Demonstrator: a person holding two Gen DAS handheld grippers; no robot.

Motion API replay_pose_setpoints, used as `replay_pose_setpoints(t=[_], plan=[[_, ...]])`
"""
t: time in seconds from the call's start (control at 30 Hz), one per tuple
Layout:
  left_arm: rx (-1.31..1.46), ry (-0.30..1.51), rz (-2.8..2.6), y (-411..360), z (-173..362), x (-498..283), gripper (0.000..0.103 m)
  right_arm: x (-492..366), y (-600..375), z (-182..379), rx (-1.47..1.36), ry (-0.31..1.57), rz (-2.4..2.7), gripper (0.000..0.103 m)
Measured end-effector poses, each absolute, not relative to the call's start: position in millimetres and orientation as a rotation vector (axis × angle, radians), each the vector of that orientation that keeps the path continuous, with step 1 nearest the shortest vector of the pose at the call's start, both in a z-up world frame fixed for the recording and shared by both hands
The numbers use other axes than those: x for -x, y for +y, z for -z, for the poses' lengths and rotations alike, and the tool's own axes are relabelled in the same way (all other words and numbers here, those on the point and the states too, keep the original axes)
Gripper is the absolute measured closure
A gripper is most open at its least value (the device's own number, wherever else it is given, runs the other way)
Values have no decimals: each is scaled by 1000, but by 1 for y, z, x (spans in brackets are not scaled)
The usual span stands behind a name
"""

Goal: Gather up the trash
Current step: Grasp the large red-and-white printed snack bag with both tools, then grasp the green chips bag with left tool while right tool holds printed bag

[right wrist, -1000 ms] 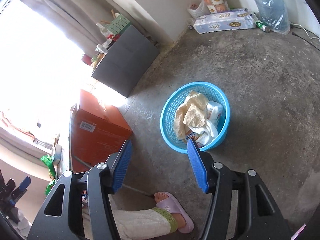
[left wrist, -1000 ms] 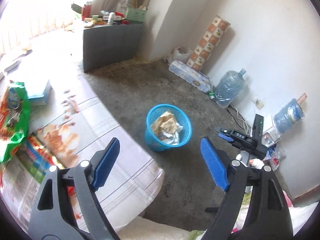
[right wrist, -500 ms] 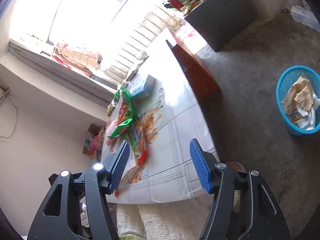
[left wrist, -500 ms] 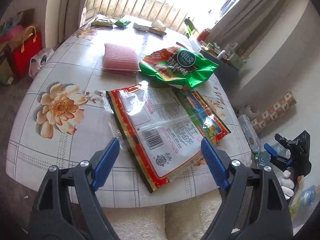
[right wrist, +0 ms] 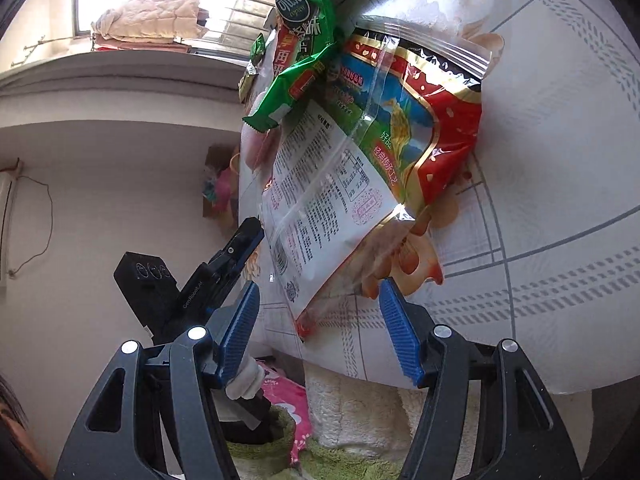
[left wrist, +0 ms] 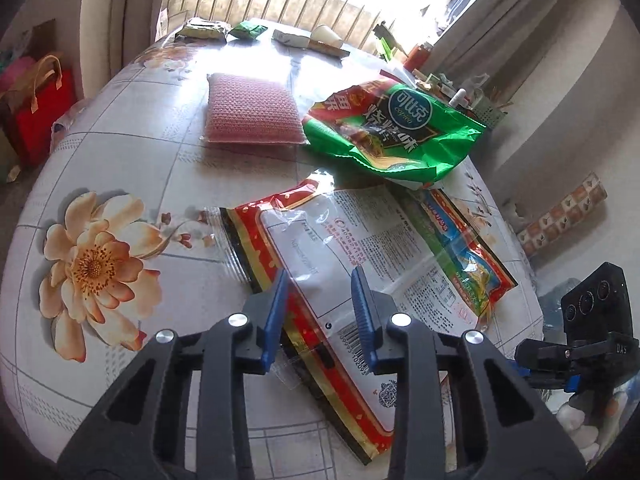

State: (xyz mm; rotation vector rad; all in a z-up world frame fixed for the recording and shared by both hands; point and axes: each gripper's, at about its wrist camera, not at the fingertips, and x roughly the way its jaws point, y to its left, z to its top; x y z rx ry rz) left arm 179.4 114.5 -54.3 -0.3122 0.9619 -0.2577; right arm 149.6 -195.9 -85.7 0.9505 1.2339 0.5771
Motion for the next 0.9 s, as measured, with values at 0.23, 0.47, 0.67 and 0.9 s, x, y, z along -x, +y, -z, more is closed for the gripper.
replay_pose_setpoints(t=[0.23, 0.47, 0.67, 0.9], plan=[[343, 1028, 362, 94, 67, -163, 79, -142, -214, 79, -935, 1191, -505, 42], [354, 1071, 472, 59, 70, -141, 79, -134, -244, 81, -932, 1139, -414, 60], [387, 1088, 544, 46, 68, -133, 79, -124, -272, 89, -938, 1116, -367, 89], [586, 1006, 480, 84, 50, -167, 51, -111, -320, 93, -985, 1065, -313, 93]])
